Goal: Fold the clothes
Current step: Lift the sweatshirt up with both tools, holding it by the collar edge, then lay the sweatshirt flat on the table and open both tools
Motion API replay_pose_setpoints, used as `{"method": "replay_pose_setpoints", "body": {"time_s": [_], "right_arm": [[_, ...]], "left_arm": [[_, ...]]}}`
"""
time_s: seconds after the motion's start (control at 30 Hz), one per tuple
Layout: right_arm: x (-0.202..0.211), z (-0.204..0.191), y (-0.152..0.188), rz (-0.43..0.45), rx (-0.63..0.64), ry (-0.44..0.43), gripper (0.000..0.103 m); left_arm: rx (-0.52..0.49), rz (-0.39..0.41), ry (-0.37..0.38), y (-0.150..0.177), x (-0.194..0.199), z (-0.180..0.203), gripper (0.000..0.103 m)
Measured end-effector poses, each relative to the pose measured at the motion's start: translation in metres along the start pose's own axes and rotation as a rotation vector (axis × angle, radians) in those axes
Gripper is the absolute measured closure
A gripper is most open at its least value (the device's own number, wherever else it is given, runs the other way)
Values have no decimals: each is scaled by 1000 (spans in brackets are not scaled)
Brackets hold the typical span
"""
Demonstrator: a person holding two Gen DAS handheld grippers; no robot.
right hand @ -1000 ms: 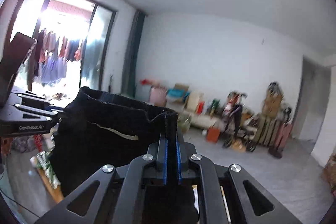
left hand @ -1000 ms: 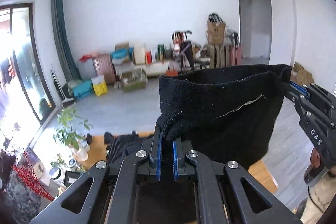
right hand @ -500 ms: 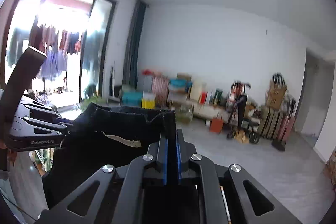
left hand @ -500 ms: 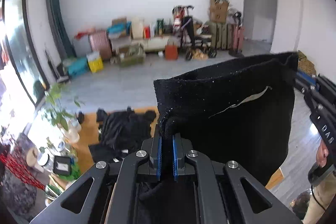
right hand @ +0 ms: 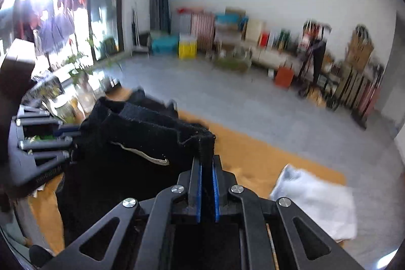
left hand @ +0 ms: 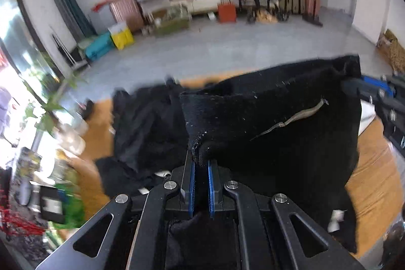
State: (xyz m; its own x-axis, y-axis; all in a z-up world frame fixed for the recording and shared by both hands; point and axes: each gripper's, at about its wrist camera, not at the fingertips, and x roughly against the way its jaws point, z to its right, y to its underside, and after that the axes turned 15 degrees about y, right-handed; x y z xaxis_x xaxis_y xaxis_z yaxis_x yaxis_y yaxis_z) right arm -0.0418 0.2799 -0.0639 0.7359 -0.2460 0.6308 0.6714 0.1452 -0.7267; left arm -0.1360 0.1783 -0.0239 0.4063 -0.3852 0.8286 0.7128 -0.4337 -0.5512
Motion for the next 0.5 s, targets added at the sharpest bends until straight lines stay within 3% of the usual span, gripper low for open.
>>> {"method": "replay_pose_setpoints", "body": {"time_s": [0.13,0.23,0.33,0.4,0.47,0.5], "right_arm": [[-80,-20,22,-121,-5,-25,94],[-129,-36,41,-227,-27,-33,94],[-166,-50,64,-331,-60,-38,93],[-171,-54,79,-376,-79,-61,88],[-167,-56,84,-378,-62,-68,65],[-159,-50,84,-357,-60,-68,62]], "left_arm": [[98,-70,58,25,-74,-37,95],[180,-75,90,36,-102,-55,95],[179,-66,92,44,-118,-58,94],[163,-71,94,46,-119,-56,93],[185,-68,114,44,-109,-54,92],[203,-46,121,42,-97,-55,92]]}}
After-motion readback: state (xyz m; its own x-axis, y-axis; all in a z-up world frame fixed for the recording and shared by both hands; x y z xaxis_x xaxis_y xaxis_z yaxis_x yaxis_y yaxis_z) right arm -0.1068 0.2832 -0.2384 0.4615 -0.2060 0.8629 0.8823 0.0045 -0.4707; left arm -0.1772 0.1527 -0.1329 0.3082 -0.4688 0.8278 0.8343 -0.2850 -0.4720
